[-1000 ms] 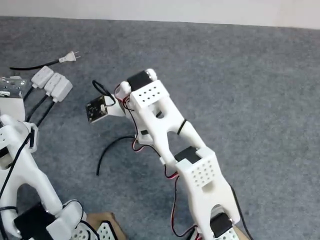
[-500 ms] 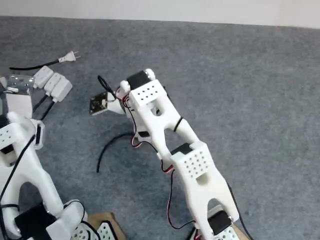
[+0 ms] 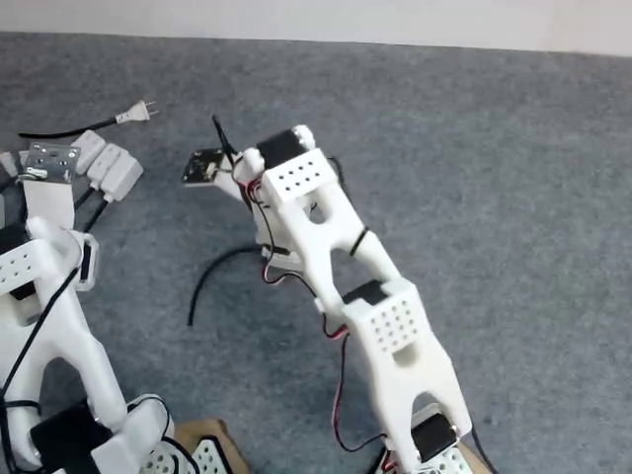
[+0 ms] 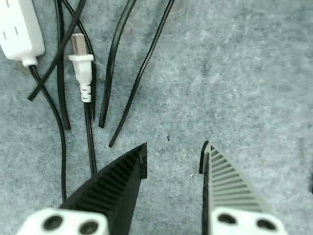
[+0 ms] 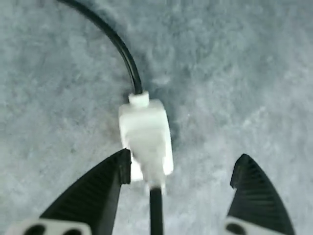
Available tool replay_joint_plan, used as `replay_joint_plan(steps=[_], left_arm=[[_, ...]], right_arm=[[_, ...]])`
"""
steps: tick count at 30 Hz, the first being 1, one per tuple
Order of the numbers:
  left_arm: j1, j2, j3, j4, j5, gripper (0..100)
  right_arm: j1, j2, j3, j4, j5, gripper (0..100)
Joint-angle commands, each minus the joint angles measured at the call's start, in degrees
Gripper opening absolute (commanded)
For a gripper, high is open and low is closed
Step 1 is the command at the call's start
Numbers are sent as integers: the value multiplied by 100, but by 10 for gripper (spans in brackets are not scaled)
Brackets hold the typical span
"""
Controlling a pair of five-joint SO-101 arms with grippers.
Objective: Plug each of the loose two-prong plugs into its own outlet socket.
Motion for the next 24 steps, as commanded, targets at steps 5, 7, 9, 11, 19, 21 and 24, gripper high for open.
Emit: replay_joint_plan(steps=[5, 7, 9, 11, 19, 21, 24], left_arm=[[593, -119, 549, -457, 167, 197], [866, -119, 699, -615, 316, 197], [1218, -119, 725, -809, 387, 197], [1684, -171, 699, -923, 633, 197], [3187, -127, -567, -334, 1090, 197], [3486, -127, -813, -44, 1090, 197], [3899, -119, -1007, 316, 1073, 197]], right_arm=[[101, -2176, 1824, 75, -105, 313], [110, -2554, 2053, 75, -343, 313], [207, -2914, 2105, 75, -633, 313], [409, -3240, 2114, 75, -905, 313], [1332, -4277, 2070, 75, -1284, 313], [1560, -4532, 2070, 75, -1284, 313], [1991, -4831, 2105, 75, -1284, 313]])
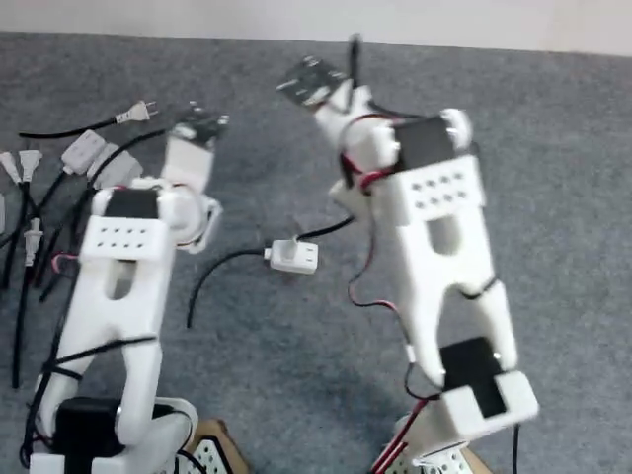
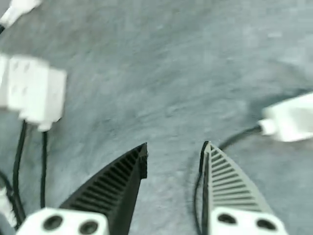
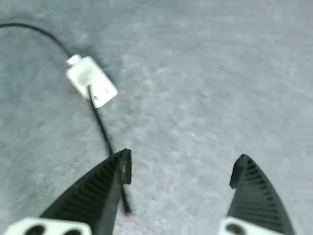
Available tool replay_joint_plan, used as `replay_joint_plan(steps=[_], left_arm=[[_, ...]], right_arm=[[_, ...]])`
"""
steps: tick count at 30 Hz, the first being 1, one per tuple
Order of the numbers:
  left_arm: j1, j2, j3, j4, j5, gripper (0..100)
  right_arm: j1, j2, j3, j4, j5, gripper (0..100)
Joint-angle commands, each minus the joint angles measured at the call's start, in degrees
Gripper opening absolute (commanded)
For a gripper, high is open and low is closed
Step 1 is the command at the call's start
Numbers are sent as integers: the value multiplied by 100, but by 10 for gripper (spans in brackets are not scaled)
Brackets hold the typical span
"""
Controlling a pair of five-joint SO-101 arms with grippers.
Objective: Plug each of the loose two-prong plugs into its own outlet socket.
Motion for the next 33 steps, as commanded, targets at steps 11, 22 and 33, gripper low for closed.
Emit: replay_joint_plan(steps=[11, 22, 33], left_arm=[[1244, -119, -409, 756, 26, 197], [2044, 1086, -813, 756, 18, 197], [2053, 1736, -1798, 1231, 26, 197]], right_arm=[[971, -690, -892, 75, -325, 313], [1112, -884, 1191, -611, -1029, 313], [1121, -2782, 5042, -2782, -1081, 313]])
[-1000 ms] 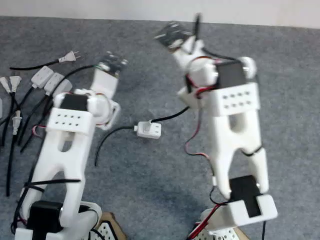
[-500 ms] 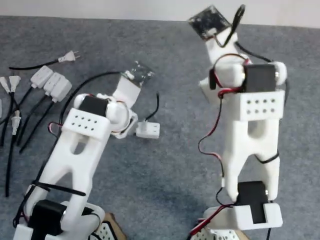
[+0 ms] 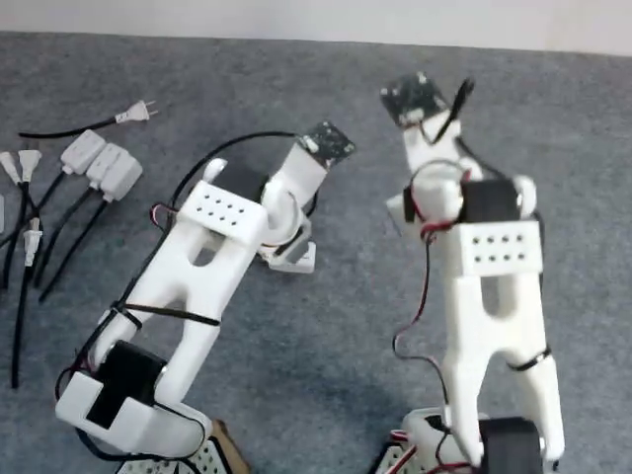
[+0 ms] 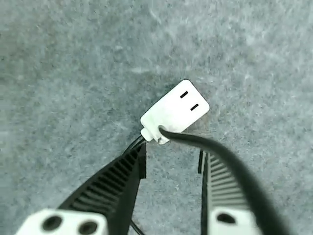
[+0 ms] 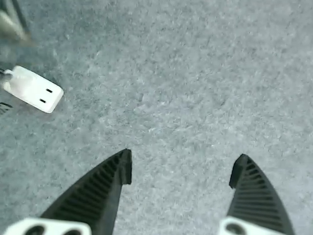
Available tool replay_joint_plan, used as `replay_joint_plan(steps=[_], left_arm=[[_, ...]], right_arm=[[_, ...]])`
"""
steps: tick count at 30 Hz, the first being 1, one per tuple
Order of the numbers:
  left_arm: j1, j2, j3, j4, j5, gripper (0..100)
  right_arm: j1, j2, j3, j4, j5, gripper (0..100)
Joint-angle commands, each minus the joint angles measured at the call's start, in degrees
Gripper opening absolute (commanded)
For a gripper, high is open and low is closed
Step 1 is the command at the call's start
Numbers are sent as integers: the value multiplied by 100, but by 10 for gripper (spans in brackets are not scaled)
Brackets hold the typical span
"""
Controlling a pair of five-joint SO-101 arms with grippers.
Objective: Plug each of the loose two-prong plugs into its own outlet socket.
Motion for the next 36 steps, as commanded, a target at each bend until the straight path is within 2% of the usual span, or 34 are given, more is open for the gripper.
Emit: replay_joint_plan(steps=[1, 5, 13, 18, 22, 25, 28, 36], left_arm=[[66, 101, -92, -35, 18, 197], [101, 251, 286, -492, 9, 193], [92, 426, 338, -905, 18, 193], [66, 725, 321, -1108, 9, 188], [75, 734, 321, -1152, -9, 76], [57, 673, 321, -1152, -141, 66], [-136, 681, 101, -1125, -141, 5], [-927, 690, -963, -1345, -440, 6]], right_arm=[[66, -532, 1077, -637, -44, 313], [66, -752, 1455, -804, -53, 313], [57, -840, 1552, -822, -70, 313], [48, -866, 2079, -1314, -211, 313], [48, -866, 2229, -1367, -211, 313], [57, -866, 2229, -1341, -202, 313], [57, -866, 2264, -1341, -193, 313], [57, -866, 2273, -1341, -185, 313]])
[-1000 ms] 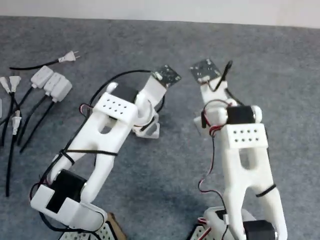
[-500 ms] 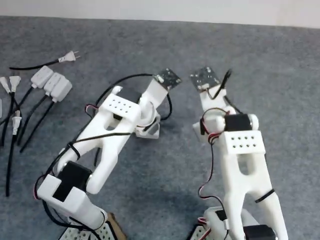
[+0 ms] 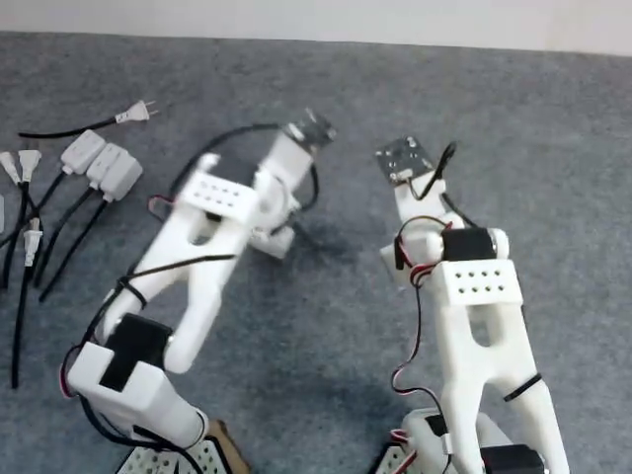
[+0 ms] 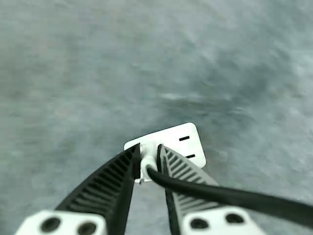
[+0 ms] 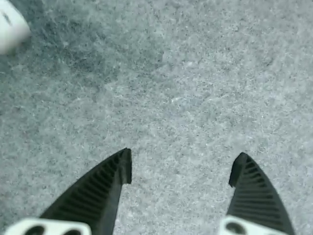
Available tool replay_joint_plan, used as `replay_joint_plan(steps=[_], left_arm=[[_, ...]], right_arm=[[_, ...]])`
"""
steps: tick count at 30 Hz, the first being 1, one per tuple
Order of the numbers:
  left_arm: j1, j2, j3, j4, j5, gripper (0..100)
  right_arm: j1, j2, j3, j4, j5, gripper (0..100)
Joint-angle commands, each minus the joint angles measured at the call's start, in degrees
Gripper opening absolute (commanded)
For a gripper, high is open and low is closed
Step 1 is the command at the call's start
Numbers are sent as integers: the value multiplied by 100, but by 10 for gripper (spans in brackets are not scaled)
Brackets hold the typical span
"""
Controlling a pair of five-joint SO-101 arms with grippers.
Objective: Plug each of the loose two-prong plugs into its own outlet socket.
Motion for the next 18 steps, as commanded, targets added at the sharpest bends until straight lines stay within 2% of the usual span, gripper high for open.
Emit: replay_joint_plan(steps=[1, 5, 10, 14, 18], left_arm=[[-347, -92, -769, -325, -255, 6], [-523, 84, -1420, -730, -519, 6], [-541, 1253, -2527, -1160, -826, 6], [-620, 2536, -3952, -1600, -844, 6], [-593, 3916, -5754, -1609, -941, 6]], right_arm=[[57, -189, -31, -92, -26, 313], [40, -189, -22, -92, -26, 313], [31, -198, 136, -57, -26, 313], [22, -198, 479, -101, -26, 313], [22, -198, 690, -233, -26, 313]])
